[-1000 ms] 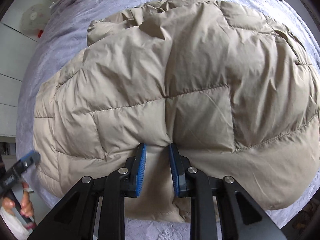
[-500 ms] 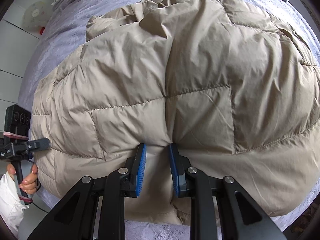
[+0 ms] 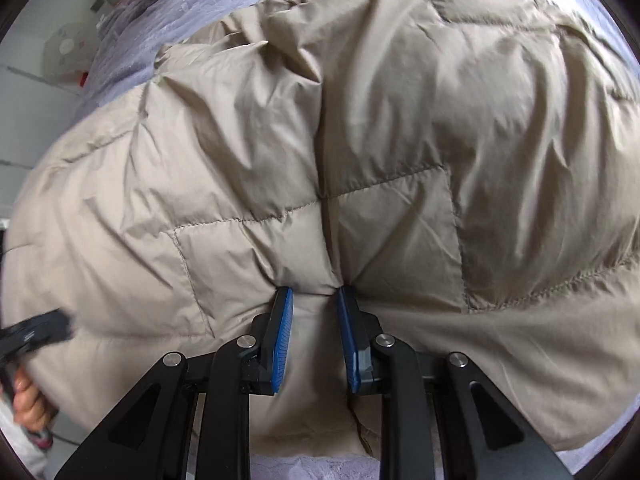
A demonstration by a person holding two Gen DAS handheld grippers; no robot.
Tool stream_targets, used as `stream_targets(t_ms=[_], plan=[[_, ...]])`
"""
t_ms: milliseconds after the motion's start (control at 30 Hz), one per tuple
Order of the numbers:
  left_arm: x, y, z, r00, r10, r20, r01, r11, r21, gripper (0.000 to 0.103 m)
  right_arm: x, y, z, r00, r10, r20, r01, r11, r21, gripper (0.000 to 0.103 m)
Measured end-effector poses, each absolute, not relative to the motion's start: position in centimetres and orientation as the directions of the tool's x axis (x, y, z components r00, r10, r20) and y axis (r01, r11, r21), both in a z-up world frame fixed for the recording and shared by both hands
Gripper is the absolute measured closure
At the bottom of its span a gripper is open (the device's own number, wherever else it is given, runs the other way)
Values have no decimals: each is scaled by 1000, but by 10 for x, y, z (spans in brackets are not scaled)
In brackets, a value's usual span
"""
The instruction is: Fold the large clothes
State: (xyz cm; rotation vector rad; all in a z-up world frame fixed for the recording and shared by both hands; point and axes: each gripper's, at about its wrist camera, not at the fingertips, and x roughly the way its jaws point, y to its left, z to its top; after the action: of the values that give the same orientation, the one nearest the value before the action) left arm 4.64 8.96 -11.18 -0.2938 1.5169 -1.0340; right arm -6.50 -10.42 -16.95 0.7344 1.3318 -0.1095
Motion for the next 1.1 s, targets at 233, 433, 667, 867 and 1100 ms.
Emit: stream_targets(t_ms=[233,433,667,867,1100], plan=[[21,18,-54,-240,-690,-683,465,536,-705,69,-85,-153,-204,374,538,-755,570,509,645,97],[-4,-68,-34,-197,-574,-794,580,585,-567,69,-89,-166,-216,407,585,-701,559,447,698,97],[-23,-136,-26,-166,-511,-844,680,560,-473,47,-106,-208,-216,463,691,-555,543,274,794,96],[-38,-173,-42,-212,-511,-833,682,533,-500,27,-159,-281,-172,504,589,-632,527,371,765,93],[-47,-245,-85,-229,-503,-833,669,540,-511,15,-229,-349,-155,517,462,-721,613,387,688,93]])
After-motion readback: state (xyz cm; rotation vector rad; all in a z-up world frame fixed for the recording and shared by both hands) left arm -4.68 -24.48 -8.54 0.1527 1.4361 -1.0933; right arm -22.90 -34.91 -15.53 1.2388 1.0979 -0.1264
